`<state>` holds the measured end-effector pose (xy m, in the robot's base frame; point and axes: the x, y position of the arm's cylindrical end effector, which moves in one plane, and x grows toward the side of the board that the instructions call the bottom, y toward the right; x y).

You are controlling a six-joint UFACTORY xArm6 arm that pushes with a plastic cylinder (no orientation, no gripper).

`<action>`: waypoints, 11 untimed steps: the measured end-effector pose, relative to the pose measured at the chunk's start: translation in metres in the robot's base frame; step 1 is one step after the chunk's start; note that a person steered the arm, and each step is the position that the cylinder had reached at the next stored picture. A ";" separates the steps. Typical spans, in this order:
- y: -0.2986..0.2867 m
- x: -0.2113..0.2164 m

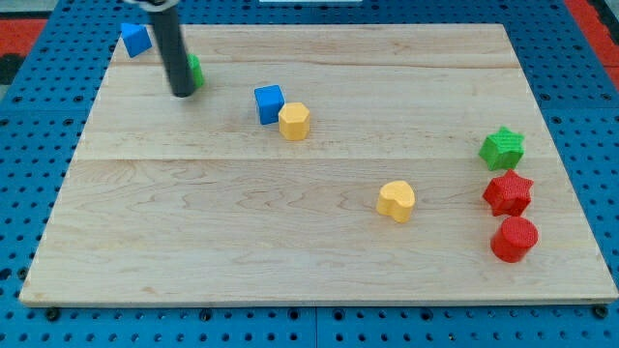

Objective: Place the green circle diagonally to the green star

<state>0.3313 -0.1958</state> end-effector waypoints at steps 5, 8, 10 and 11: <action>0.097 -0.027; 0.228 -0.037; 0.256 0.023; 0.351 0.030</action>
